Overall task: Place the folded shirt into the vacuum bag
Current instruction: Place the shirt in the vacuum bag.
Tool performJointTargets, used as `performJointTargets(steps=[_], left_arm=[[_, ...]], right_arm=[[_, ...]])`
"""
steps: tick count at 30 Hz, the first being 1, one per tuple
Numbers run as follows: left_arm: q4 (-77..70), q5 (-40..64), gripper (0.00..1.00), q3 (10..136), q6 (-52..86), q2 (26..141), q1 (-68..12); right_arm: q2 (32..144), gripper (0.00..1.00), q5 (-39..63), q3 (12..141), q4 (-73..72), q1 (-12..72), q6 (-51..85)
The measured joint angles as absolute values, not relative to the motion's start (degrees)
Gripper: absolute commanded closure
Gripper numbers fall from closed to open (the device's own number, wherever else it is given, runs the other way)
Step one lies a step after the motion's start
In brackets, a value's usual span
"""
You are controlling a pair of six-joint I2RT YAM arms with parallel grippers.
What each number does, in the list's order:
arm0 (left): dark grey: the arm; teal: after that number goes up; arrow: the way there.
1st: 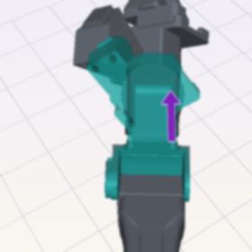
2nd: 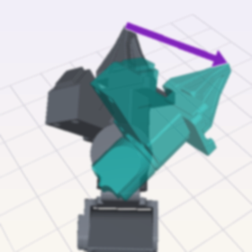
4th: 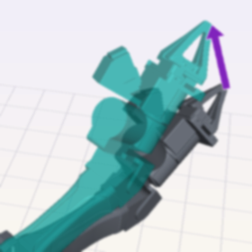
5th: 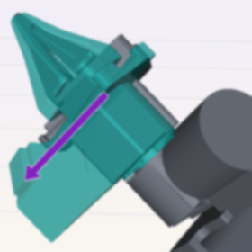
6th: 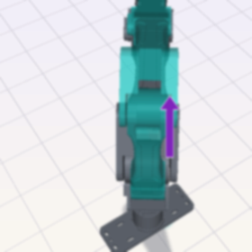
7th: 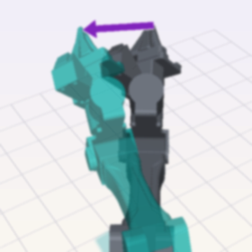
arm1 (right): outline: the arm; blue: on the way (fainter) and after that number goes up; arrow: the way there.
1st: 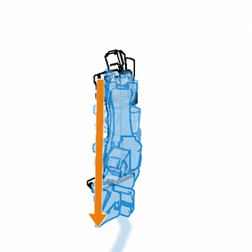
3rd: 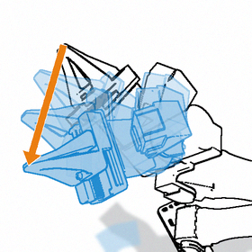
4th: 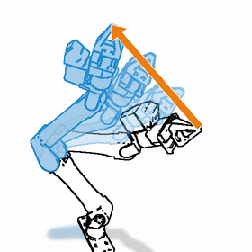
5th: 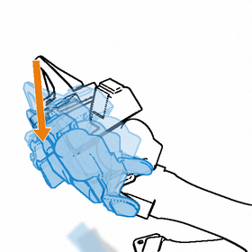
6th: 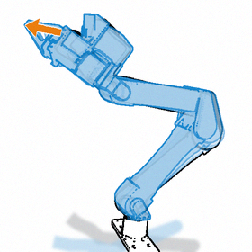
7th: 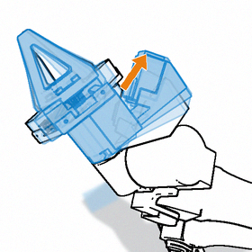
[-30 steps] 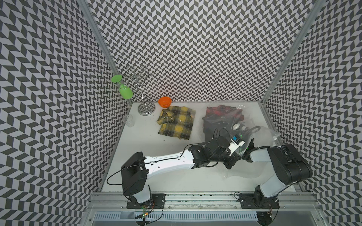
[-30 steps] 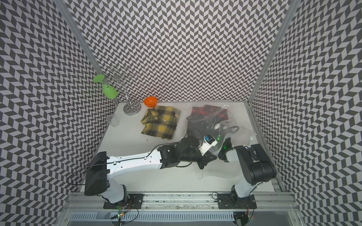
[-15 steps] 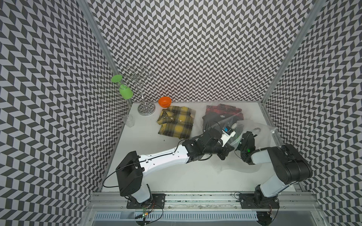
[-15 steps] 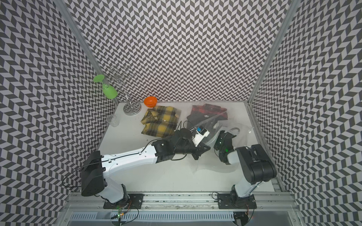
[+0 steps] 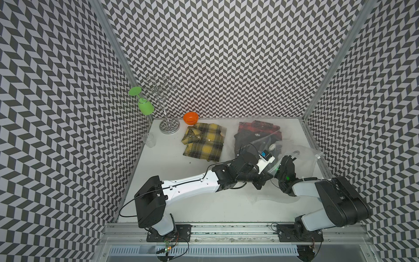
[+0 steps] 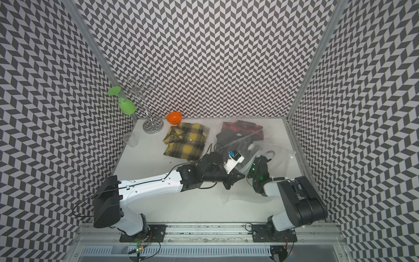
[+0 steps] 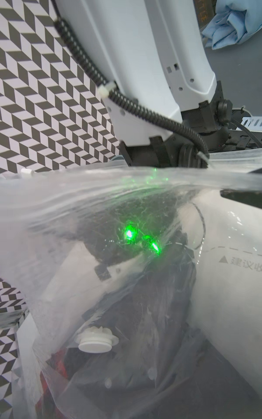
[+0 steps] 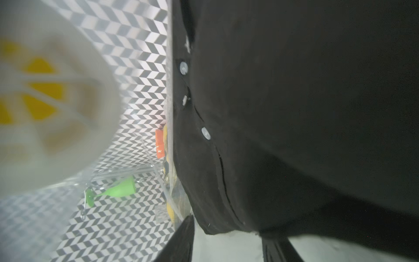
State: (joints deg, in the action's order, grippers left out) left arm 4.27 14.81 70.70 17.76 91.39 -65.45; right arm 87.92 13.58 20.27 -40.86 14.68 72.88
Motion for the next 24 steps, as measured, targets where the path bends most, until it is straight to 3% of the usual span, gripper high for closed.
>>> performJointTargets(steps=[3,7,9,16,24], left_arm=[[4.36,14.87,1.0,71.33,17.61,91.42,-66.81],[4.82,14.37,1.0,71.31,17.37,91.42,-67.53],[4.75,13.8,1.0,71.18,17.39,91.42,-67.02],[4.75,12.14,1.0,69.06,18.06,91.39,-61.19],[4.25,10.57,1.0,70.46,17.39,93.56,-59.37]], right_arm=[[91.66,0.7,12.21,21.96,-43.22,15.16,73.73],[95.98,0.7,11.4,27.53,-43.7,13.45,73.14],[98.0,0.66,11.84,31.05,-43.77,11.99,72.53],[96.77,0.39,14.81,31.55,-42.46,10.35,68.47],[85.52,0.33,19.33,24.82,-37.3,10.35,64.49]])
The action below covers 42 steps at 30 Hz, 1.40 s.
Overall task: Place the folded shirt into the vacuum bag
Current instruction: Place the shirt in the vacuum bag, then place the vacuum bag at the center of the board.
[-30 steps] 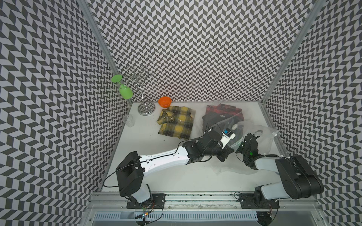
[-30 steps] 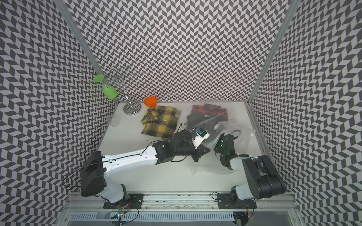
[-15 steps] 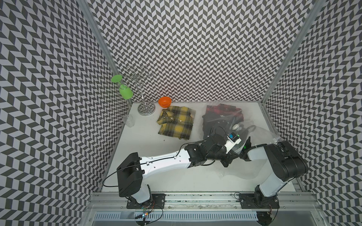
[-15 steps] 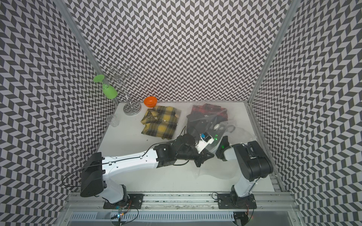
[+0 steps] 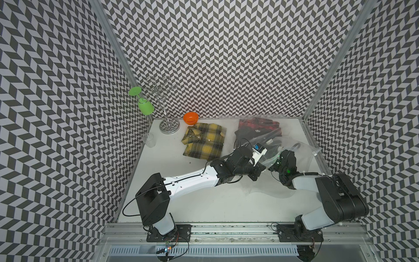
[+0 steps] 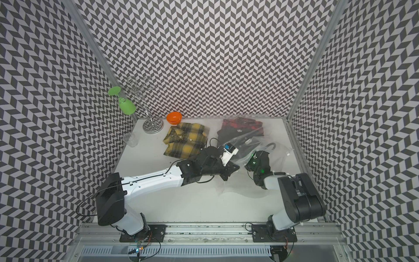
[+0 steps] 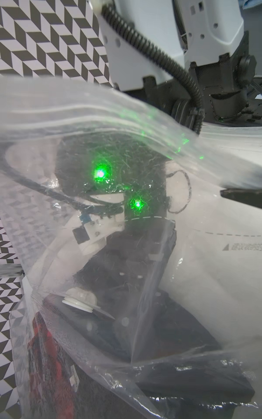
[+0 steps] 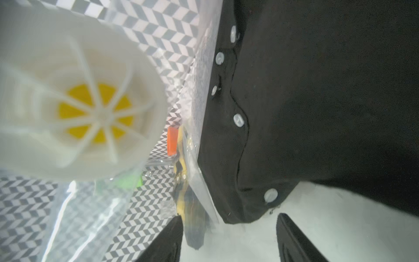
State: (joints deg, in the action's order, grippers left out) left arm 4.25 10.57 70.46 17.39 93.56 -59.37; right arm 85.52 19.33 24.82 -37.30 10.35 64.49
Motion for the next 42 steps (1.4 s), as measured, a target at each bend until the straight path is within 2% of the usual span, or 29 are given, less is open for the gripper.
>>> performJointTargets(steps=[12,22,29,35,42], left_arm=[[6.11,4.56,1.0,78.04,15.97,99.68,-54.57],[8.8,3.29,1.0,82.87,16.12,104.31,-51.37],[9.32,3.92,1.0,83.53,16.12,104.71,-51.33],[9.3,4.86,1.0,83.15,15.97,104.97,-51.31],[7.09,7.01,0.98,73.71,16.64,104.86,-51.24]], right_arm=[[65.47,0.35,22.13,24.25,-21.85,12.45,61.71],[55.96,0.38,22.06,24.21,-6.94,14.92,58.15],[45.84,0.39,16.95,26.24,2.92,17.26,53.47],[44.27,0.41,13.3,35.05,12.01,17.89,48.53],[50.59,0.41,10.96,57.98,21.93,17.96,39.59]])
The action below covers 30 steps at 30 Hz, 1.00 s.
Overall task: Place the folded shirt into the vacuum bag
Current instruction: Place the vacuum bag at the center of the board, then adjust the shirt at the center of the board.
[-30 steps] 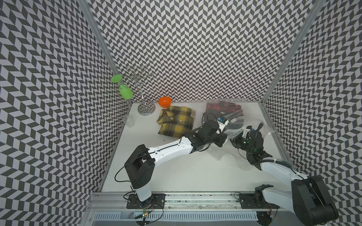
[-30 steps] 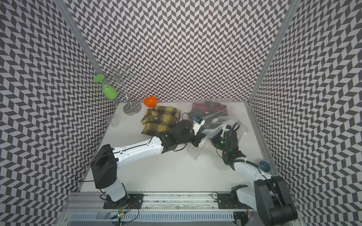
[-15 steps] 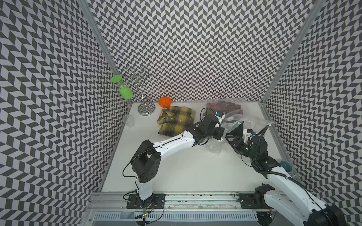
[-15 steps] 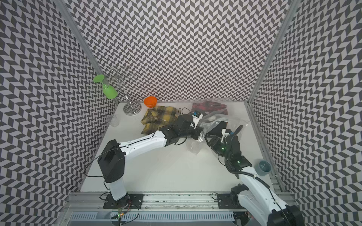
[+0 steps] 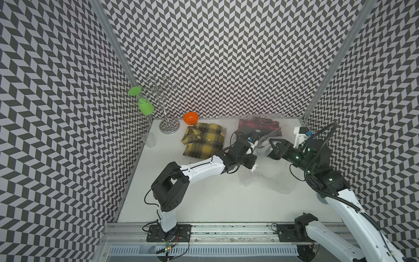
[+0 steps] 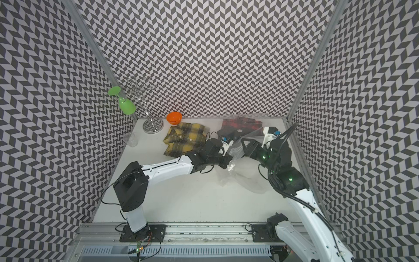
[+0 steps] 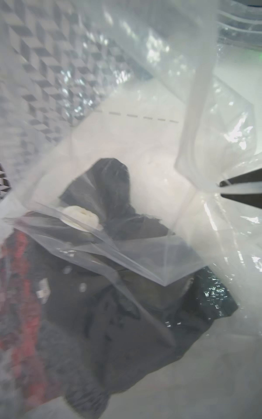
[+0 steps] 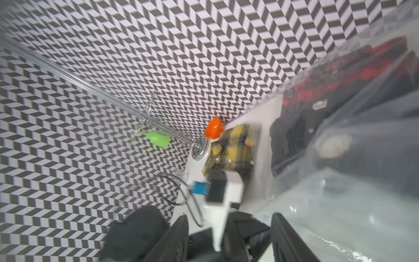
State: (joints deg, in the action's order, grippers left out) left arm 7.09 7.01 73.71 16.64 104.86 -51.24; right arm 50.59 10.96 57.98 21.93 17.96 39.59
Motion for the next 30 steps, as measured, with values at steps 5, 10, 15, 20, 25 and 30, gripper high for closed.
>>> performJointTargets(steps=[5,10,15,20,25,30], left_arm=[[5.65,9.78,0.84,64.31,18.17,102.59,-51.42],[6.52,12.03,0.45,60.1,18.79,95.2,-52.69],[7.25,13.63,0.31,58.15,18.85,83.77,-53.63],[10.79,11.46,0.3,57.98,17.87,75.77,-50.85],[14.92,7.01,0.31,56.16,17.72,72.34,-39.35],[15.99,5.72,0.31,50.28,20.08,68.31,-27.05]], right_arm=[[56.55,0.41,10.68,66.08,23.7,17.98,37.06],[65.01,0.41,11.73,68.18,24.03,18.0,32.6],[74.7,0.42,13.23,71.31,24.62,18.28,30.98],[84.4,0.43,14.02,80.4,25.78,20.45,30.11],[95.37,0.44,12.69,91.98,26.52,27.83,29.15],[106.54,0.46,12.27,97.01,26.17,34.3,31.55]])
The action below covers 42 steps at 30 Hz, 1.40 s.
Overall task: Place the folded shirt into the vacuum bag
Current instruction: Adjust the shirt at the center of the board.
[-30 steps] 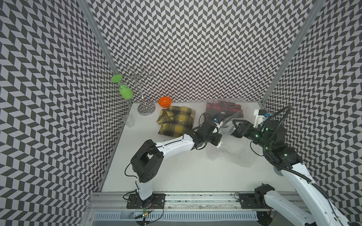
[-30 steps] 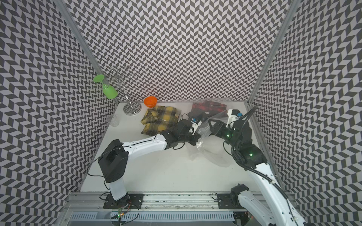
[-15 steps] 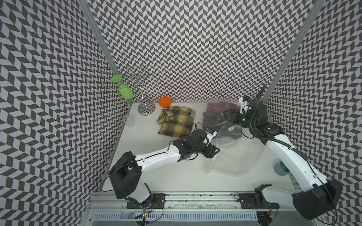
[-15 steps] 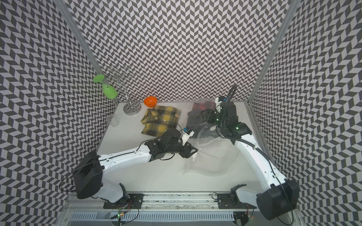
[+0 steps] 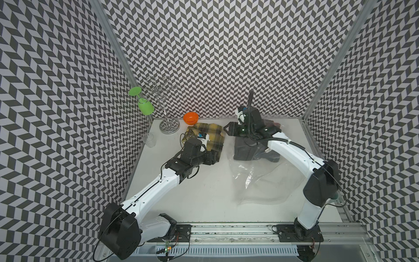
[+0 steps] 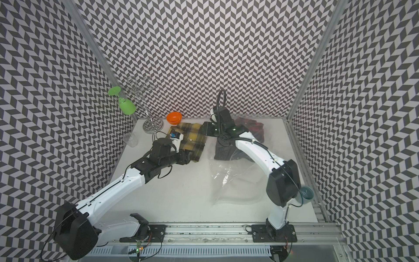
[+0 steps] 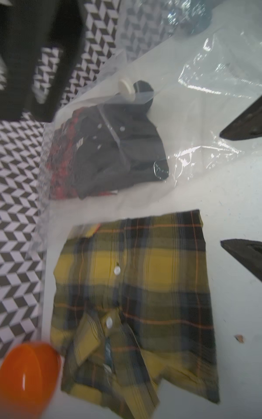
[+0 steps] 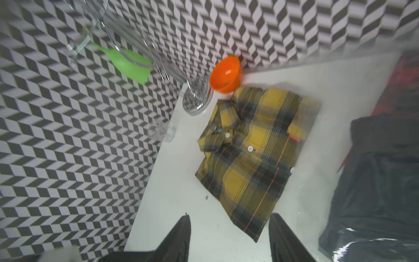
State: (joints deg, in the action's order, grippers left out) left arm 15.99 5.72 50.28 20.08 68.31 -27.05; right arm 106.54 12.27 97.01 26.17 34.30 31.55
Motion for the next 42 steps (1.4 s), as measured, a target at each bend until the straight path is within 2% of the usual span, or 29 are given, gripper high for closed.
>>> performJointTargets(steps=[12,20,22,29,33,34,36,39,42], left_arm=[[15.62,10.31,0.31,44.51,25.71,61.6,-13.89],[15.68,11.68,0.31,43.92,27.0,59.79,-11.05],[15.77,12.14,0.31,43.48,27.42,58.87,-10.66],[15.73,13.5,0.31,42.06,28.64,56.42,-9.02],[15.75,15.16,0.31,40.05,29.74,55.68,-5.39],[15.81,15.73,0.31,39.55,30.04,55.68,-4.12],[15.99,16.69,0.31,38.48,30.74,55.59,-1.21],[16.88,17.78,0.32,37.6,31.44,54.76,2.98],[18.17,17.3,0.31,37.67,31.44,52.86,6.07]], right_arm=[[120.16,0.47,20.82,89.49,19.9,35.46,46.09],[122.76,0.49,24.56,86.19,12.69,36.03,53.6],[124.05,0.54,25.65,86.19,11.09,36.21,55.07],[125.93,0.91,29.54,81.03,0.89,36.36,62.48],[125.6,0.97,28.99,79.11,-3.42,37.91,65.08],[125.1,0.97,28.38,78.35,-4.21,38.92,65.71],[123.24,0.89,27.09,76.14,-6.22,41.71,67.35],[119.55,0.7,24.99,72.99,-8.36,48.03,70.7],[117.12,0.62,24.12,71.94,-10.98,54.13,72.88]])
